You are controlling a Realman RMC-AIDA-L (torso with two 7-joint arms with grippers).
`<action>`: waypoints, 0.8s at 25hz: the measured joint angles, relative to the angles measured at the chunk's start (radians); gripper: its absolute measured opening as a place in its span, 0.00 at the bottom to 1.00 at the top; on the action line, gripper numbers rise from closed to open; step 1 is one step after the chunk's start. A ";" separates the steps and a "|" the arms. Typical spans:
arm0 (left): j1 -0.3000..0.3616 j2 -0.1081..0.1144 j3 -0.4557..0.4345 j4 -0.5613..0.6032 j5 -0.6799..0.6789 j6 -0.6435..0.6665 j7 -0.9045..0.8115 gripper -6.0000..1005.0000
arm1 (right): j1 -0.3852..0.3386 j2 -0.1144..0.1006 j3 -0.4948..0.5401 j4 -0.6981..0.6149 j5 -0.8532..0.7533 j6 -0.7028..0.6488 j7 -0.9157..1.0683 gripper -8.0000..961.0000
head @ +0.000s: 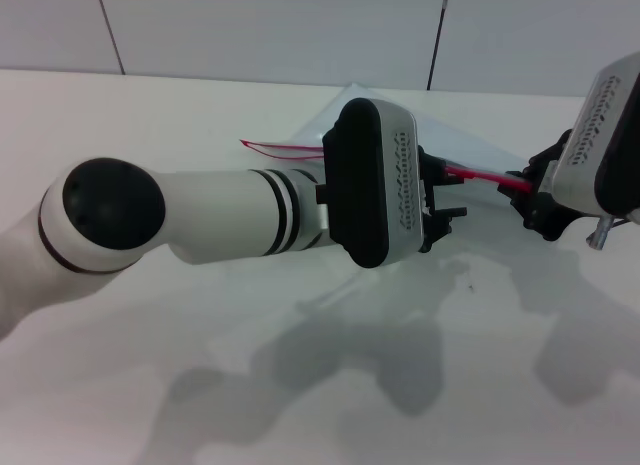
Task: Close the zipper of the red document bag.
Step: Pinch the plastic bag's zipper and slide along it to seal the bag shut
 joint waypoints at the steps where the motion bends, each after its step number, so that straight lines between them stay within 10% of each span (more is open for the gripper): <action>1: 0.003 0.000 0.004 0.003 0.000 0.002 0.000 0.32 | 0.000 0.000 0.000 0.000 0.000 0.000 0.000 0.06; 20: 0.023 0.002 0.010 0.034 0.001 0.020 0.000 0.32 | 0.003 0.000 0.006 0.009 -0.002 -0.002 -0.001 0.06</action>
